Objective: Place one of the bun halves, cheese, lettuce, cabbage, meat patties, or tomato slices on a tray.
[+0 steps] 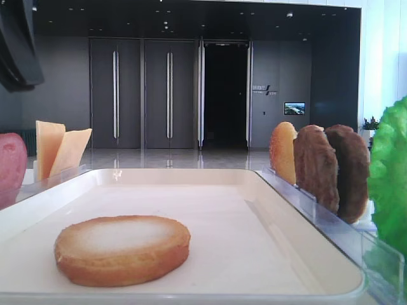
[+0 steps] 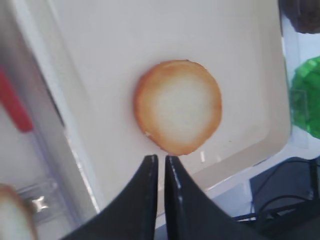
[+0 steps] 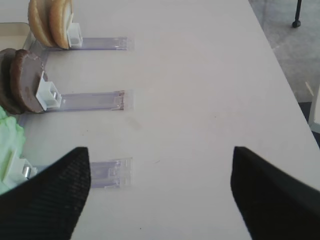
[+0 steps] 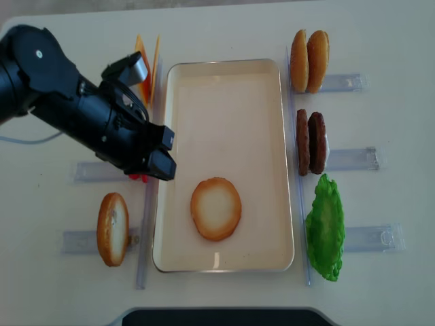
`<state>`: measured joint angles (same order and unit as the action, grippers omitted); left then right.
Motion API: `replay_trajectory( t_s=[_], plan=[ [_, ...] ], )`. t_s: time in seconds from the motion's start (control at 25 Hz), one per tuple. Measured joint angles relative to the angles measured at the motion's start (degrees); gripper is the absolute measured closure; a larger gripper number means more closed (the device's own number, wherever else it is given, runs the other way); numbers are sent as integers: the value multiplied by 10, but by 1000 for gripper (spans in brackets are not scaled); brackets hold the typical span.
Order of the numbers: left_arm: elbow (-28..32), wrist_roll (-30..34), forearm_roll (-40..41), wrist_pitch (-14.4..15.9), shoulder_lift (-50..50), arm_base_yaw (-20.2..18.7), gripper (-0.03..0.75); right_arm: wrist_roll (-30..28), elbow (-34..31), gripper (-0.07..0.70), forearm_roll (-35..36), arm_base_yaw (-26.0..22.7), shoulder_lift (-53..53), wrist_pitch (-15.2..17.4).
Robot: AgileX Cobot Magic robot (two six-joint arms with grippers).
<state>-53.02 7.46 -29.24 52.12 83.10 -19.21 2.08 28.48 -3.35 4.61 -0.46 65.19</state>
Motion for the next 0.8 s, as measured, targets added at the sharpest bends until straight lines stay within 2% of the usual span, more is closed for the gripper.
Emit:
replay_trajectory(
  t_s=[0.28,0.56,0.64,0.8],
  plan=[
    [-76,-148,212,48,-1,0,712,0,0,55,0,0,0,0],
    [-87,-209,301,55,-2,1,715,0,0,55,0,0,0,0],
    [-87,-225,323,58,-2,14,715,0,0,55,0,0,0,0],
    [-87,-217,337,78,-2,76,715,0,0,55,0,0,0,0]
  ],
)
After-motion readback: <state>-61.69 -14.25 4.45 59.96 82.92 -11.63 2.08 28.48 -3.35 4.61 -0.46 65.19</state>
